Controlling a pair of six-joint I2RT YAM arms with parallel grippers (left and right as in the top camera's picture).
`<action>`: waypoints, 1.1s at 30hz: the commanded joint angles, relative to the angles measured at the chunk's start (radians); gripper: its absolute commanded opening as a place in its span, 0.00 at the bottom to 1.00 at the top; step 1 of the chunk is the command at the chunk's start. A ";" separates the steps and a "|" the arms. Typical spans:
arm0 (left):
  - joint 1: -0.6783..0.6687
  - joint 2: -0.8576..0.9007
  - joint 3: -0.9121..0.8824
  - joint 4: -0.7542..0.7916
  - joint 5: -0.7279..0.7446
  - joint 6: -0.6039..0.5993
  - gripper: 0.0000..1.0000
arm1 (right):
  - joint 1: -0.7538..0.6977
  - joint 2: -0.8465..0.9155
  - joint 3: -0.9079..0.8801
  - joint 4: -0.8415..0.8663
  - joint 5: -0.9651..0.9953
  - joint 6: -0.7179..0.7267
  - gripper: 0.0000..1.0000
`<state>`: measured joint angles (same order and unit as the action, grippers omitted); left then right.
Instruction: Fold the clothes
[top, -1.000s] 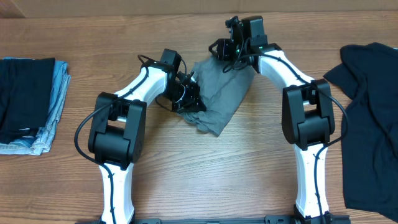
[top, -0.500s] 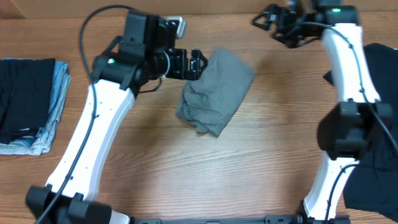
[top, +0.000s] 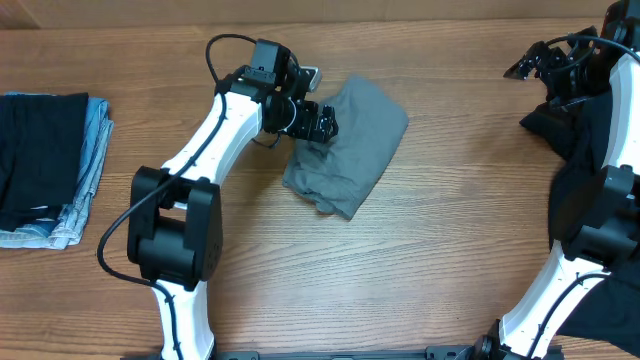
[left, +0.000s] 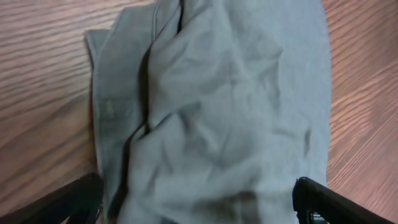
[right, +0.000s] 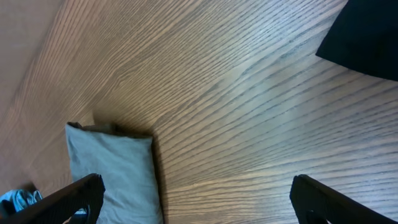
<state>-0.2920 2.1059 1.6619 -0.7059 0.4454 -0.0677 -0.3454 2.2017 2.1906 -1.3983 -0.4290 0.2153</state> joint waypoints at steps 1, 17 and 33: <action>-0.005 0.028 0.003 0.037 0.000 -0.004 1.00 | 0.001 -0.027 0.007 0.005 0.010 -0.006 1.00; -0.077 0.132 0.003 0.084 -0.108 -0.148 1.00 | 0.001 -0.027 0.007 0.005 0.010 -0.006 1.00; -0.103 0.111 0.212 -0.128 -0.452 -0.177 1.00 | 0.001 -0.027 0.007 0.005 0.010 -0.006 1.00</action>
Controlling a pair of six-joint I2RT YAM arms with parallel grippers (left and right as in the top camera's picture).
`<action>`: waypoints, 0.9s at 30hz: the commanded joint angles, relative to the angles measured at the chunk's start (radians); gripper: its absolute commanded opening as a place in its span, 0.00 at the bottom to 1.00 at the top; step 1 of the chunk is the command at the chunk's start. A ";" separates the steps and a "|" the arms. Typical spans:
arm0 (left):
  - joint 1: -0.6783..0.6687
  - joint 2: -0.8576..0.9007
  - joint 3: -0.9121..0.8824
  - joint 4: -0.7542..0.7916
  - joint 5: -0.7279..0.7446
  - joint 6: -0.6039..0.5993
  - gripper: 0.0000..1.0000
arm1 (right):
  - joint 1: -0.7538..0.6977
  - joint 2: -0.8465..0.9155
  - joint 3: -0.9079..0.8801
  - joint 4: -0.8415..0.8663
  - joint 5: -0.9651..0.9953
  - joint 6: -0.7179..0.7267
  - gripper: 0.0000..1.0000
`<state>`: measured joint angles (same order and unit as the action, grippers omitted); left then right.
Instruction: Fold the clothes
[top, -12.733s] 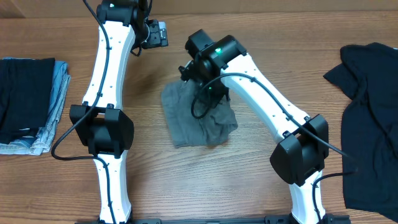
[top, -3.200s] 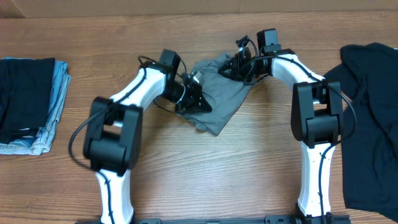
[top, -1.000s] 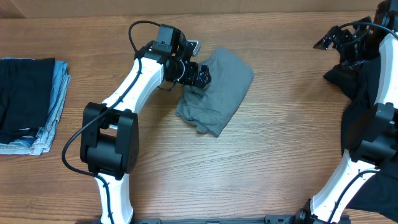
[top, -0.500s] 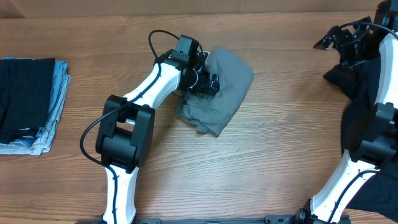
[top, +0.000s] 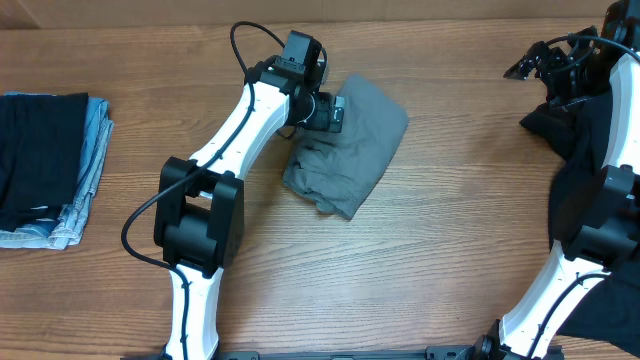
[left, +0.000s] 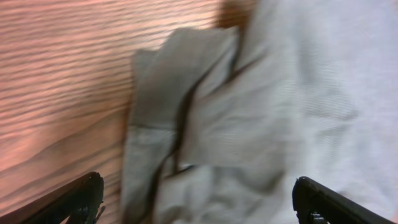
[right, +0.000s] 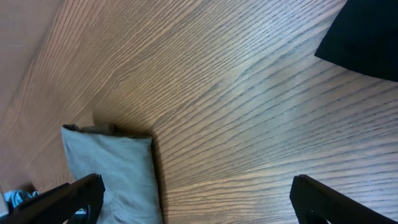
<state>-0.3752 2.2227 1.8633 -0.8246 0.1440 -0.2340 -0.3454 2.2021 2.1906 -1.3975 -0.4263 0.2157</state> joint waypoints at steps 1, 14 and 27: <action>-0.024 0.002 0.010 -0.009 -0.163 -0.010 1.00 | 0.001 -0.027 0.007 0.005 0.008 -0.006 1.00; 0.000 0.186 0.011 -0.045 0.394 -0.018 0.99 | 0.001 -0.027 0.007 0.005 0.007 -0.006 1.00; 0.050 0.186 0.013 -0.087 0.541 -0.005 0.04 | 0.001 -0.027 0.007 0.004 0.007 -0.007 1.00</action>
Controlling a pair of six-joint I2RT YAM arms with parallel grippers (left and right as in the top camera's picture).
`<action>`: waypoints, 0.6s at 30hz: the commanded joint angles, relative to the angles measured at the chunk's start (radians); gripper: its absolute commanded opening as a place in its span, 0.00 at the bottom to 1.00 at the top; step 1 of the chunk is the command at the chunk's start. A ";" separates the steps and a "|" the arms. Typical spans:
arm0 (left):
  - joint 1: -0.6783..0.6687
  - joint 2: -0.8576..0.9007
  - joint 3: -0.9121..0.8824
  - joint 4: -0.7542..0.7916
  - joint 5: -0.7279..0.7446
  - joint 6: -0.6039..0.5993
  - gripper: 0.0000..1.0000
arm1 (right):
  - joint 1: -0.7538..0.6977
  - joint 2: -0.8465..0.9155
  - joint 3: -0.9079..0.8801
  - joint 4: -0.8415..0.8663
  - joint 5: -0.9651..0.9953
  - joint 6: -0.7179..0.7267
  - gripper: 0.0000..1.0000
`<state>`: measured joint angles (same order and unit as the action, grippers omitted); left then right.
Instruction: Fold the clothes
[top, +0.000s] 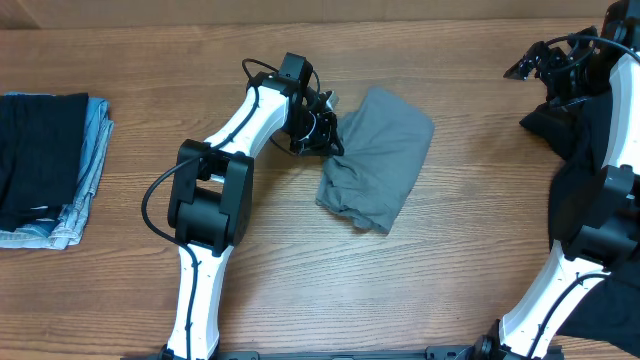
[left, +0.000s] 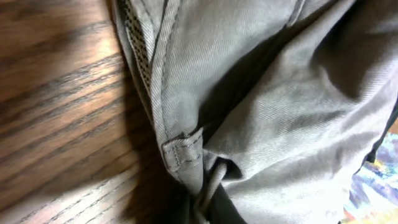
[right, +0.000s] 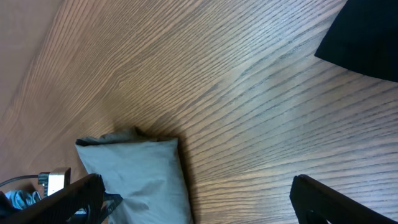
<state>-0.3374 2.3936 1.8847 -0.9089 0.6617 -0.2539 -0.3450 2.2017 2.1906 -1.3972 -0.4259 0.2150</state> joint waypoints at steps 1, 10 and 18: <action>0.014 0.015 -0.008 -0.003 0.039 0.014 0.04 | 0.001 -0.027 0.007 0.004 0.007 -0.006 1.00; 0.056 0.013 0.208 -0.124 0.098 0.083 0.86 | 0.001 -0.027 0.008 0.134 -0.075 0.028 1.00; 0.056 0.013 0.270 -0.293 -0.156 0.164 1.00 | 0.050 -0.026 -0.045 -0.145 0.001 -0.005 0.04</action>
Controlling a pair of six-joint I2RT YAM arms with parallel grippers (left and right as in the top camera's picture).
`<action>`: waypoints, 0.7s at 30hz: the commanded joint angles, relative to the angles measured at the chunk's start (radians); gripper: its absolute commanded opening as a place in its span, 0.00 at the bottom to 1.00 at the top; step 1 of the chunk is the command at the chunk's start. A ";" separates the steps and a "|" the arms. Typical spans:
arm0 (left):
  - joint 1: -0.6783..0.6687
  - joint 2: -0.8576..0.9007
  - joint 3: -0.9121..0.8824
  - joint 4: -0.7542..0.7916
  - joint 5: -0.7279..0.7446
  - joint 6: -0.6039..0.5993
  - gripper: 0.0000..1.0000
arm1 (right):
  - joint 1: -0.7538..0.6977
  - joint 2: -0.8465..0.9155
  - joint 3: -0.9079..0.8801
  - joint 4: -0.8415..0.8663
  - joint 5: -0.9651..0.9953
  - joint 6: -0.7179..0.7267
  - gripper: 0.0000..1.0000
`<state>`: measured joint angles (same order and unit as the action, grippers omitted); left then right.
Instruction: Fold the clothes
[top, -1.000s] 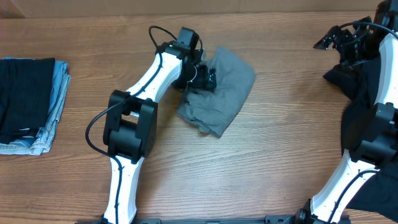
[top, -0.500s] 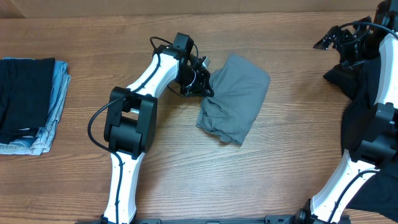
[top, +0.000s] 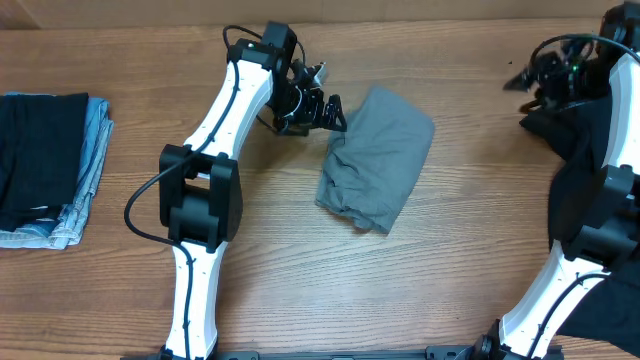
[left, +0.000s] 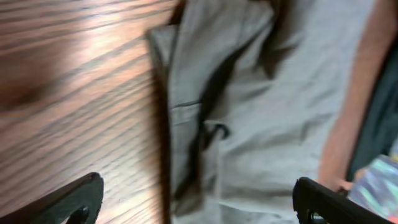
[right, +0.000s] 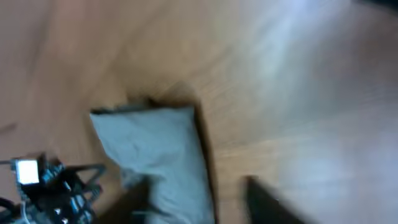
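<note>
A folded grey garment (top: 378, 158) lies on the wooden table (top: 300, 280) at centre, with a rumpled lower-left corner. My left gripper (top: 326, 108) stands open just off its upper-left edge, touching nothing. In the left wrist view the grey garment (left: 249, 106) fills the space ahead of the fingertips (left: 74, 199), which are spread wide. My right gripper (top: 528, 74) hovers open at the far right, away from the garment. Its view is blurred and shows the grey garment (right: 155, 146) far off.
A stack of folded dark and blue denim clothes (top: 45, 165) sits at the table's left edge. A heap of black clothes (top: 585, 140) lies at the right edge beside the right arm. Bare wood lies in front of the grey garment.
My left gripper, which was pressed close against the garment's left edge, now stands back up and to the left of it, open. The garment has not moved. The right wrist view has shifted and blurred.
My left gripper was first over the grey garment's upper-left part, then at its top edge, with the garment lying centre-left. Later the garment lay farther right with the gripper against its left edge. Now the gripper is off it, and the right arm has shifted.
</note>
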<state>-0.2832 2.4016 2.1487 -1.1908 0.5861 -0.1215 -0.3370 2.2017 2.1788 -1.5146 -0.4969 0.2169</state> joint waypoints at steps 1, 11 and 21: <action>0.001 0.005 0.006 -0.010 -0.080 0.032 1.00 | 0.092 -0.026 -0.095 -0.036 0.148 0.002 0.04; -0.043 0.013 0.006 0.006 -0.101 0.016 1.00 | 0.427 -0.026 -0.565 0.296 0.388 0.237 0.04; -0.053 0.080 -0.032 0.051 -0.091 -0.085 1.00 | 0.437 -0.026 -0.669 0.526 0.084 0.134 0.04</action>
<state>-0.3298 2.4310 2.1338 -1.1431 0.4904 -0.1814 0.0921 2.1647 1.5387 -1.0264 -0.3099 0.3950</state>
